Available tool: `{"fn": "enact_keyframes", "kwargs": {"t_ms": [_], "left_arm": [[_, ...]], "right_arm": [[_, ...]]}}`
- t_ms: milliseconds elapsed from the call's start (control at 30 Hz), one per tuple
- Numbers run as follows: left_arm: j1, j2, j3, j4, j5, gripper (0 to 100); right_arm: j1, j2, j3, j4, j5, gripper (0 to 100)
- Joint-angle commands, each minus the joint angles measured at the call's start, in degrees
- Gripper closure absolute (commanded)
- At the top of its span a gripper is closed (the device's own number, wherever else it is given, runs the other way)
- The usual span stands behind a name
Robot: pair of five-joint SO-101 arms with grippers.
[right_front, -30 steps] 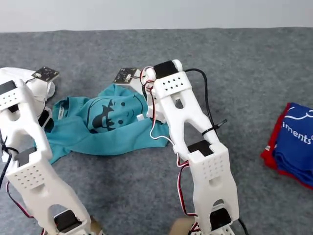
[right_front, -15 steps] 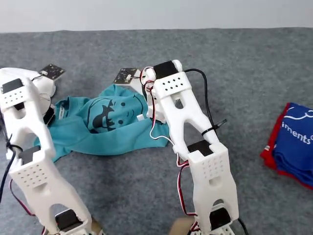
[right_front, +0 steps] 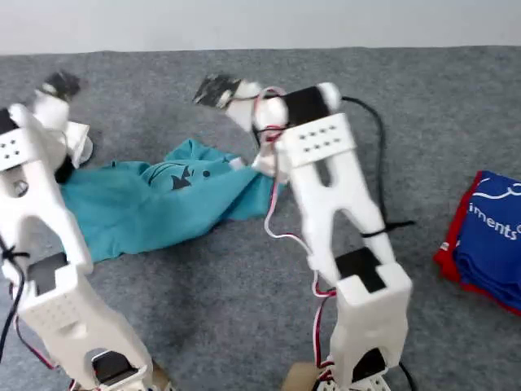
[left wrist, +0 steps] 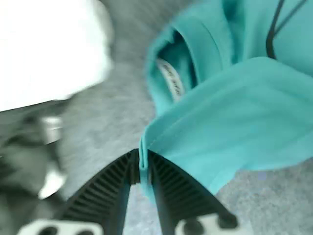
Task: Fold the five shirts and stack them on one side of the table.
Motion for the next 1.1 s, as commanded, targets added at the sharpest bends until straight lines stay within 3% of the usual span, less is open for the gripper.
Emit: {"fn": "enact_keyframes", "kwargs": {"t_ms": [0,300,567,1067], "left_arm": [[1.05,-10.46,-6.02,1.67,5.19,100],[5.71,-32.35,-10.51,1.58,19.69,100],[13.89,-49.85,-10.95,-7.82,20.31,100],[13.63,-63.56,-11.21,-28.13,20.13,100]], "right_arm": [[5.05,-8.84,-3.25,2.15,-1.76,98.7],[11.03,-25.98,-3.25,1.71,-2.02,98.7],[17.45,-38.02,-3.25,1.27,-1.76,98.8],[33.71,-52.88,-3.25,-9.1,2.37,98.8]]}}
